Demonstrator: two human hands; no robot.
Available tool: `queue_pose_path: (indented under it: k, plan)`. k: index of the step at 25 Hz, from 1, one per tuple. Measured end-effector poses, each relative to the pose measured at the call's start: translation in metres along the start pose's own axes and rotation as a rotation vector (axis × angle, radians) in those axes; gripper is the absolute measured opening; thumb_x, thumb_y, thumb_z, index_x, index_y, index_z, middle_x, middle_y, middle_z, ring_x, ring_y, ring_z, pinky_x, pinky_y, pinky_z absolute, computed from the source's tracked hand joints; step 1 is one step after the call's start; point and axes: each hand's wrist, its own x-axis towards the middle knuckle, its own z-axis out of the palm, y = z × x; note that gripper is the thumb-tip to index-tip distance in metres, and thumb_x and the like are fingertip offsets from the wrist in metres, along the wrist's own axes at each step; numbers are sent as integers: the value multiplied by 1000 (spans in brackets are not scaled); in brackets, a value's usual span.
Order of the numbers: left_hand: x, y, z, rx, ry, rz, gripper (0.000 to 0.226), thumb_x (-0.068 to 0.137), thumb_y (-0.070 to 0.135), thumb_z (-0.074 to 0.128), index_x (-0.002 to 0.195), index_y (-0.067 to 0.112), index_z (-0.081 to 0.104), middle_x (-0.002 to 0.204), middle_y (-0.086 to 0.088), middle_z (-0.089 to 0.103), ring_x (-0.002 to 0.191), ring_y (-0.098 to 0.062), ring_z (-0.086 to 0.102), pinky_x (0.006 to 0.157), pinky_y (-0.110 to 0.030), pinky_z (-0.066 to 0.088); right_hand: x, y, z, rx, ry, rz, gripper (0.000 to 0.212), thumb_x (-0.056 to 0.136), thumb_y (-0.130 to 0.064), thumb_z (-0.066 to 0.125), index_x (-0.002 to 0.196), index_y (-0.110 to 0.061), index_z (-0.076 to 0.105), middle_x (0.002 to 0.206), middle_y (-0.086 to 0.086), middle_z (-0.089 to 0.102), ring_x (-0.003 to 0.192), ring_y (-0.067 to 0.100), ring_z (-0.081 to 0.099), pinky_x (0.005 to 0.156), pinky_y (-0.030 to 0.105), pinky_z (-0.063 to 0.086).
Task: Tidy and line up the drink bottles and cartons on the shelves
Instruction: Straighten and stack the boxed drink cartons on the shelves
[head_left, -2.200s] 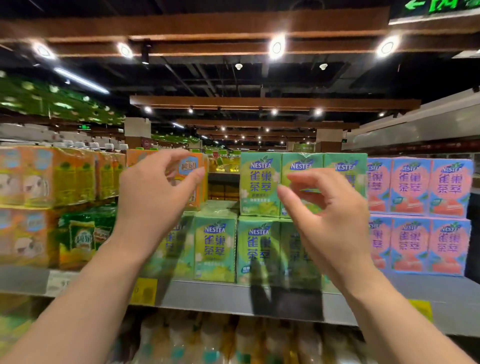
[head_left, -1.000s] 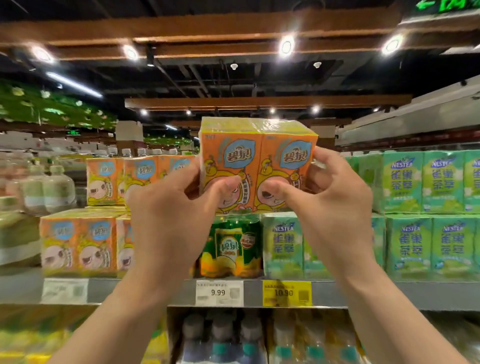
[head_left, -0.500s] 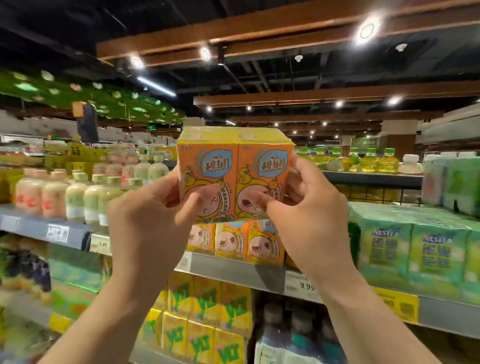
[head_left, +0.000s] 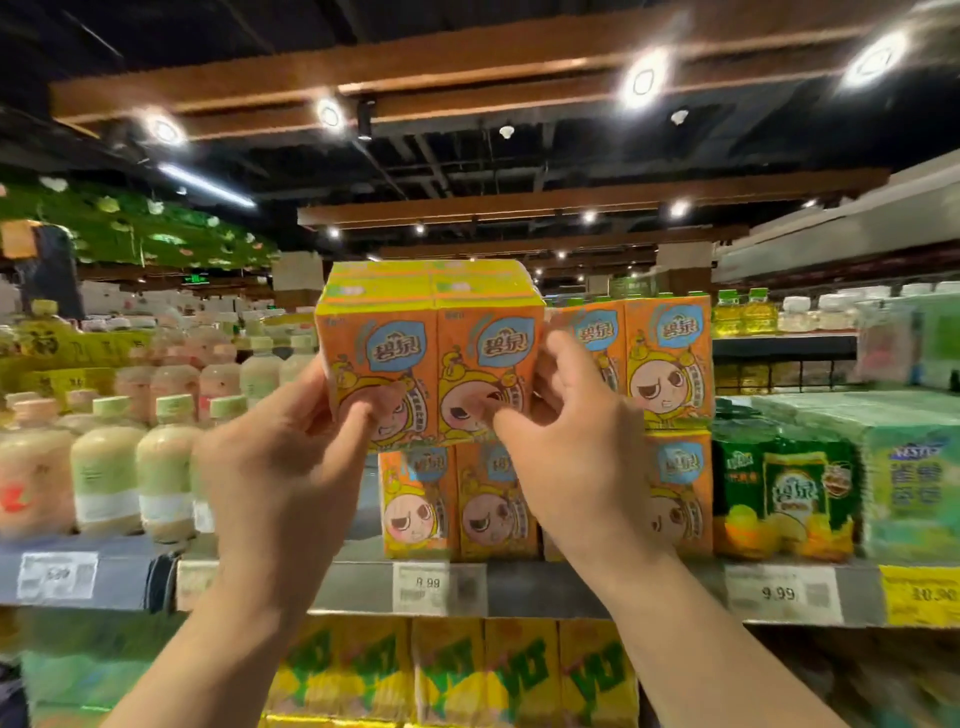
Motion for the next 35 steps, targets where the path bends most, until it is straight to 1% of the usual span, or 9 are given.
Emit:
queue_pose_path:
  k: [4, 7, 12, 15, 19, 22, 26, 31, 35]
  plan:
    - [1, -21, 14, -20, -55, -2, 26, 85, 37, 63, 108, 30, 72, 73, 12, 71, 61, -7, 62, 56, -30, 54, -1, 2, 16, -122, 118, -13, 59, 76, -13, 82, 129, -5, 59, 92, -19, 63, 82, -14, 54, 69, -8, 38]
    - [1, -27, 21, -14, -82, 6, 25, 85, 39, 66, 105, 26, 74, 61, 18, 61, 62, -8, 55, 49, -11, 39, -2, 5, 23, -250, 136, -1, 59, 77, -33, 80, 129, -13, 60, 101, -7, 73, 85, 3, 68, 74, 17, 55]
    - [8, -30, 24, -51, -170, 9, 25, 86, 42, 66, 104, 26, 73, 65, 24, 62, 61, -4, 62, 51, -19, 48, -1, 4, 26, -373, 156, 14, 71, 78, -51, 71, 137, -14, 54, 110, 0, 70, 99, 16, 66, 81, 32, 58]
    - [12, -32, 24, -35, -212, -5, 21, 87, 44, 64, 93, 25, 69, 63, 22, 62, 65, 0, 61, 46, -15, 46, 1, 1, 23, -448, 175, -5, 75, 76, -49, 74, 136, -9, 54, 114, 2, 64, 104, 19, 59, 86, 31, 54]
    - [18, -28, 25, -5, -242, -9, 20, 88, 46, 62, 84, 27, 65, 59, 19, 60, 50, 3, 56, 45, -12, 43, 7, 0, 21, -474, 136, 31, 81, 76, -49, 74, 143, -14, 46, 102, -4, 53, 91, 14, 55, 76, 26, 52]
    - [27, -26, 28, 70, -277, -21, 29, 88, 50, 60, 73, 25, 60, 55, 15, 58, 47, 0, 52, 36, -14, 28, 12, 1, 21, -506, 114, 44, 82, 77, -51, 72, 146, -21, 41, 105, -5, 54, 93, 12, 55, 78, 26, 54]
    - [32, -32, 36, 71, -310, -10, 44, 86, 56, 58, 64, 17, 57, 54, 6, 60, 49, -11, 56, 42, -30, 42, 15, 2, 20, -502, 133, 50, 78, 78, -47, 75, 145, -31, 40, 106, -6, 54, 90, 14, 58, 75, 30, 56]
    - [33, -36, 47, 113, -314, 3, 52, 85, 59, 57, 60, 14, 49, 54, 1, 59, 50, -19, 58, 46, -39, 50, 12, 7, 21, -575, 126, 32, 56, 82, -44, 72, 134, -34, 56, 98, -9, 47, 81, 15, 60, 62, 33, 56]
    - [32, -36, 49, 154, -307, 19, 53, 87, 55, 60, 56, 17, 40, 50, 1, 51, 47, -21, 51, 44, -34, 44, 10, 12, 22, -614, 134, 27, 52, 84, -41, 71, 133, -32, 57, 93, -9, 45, 76, 10, 50, 57, 26, 48]
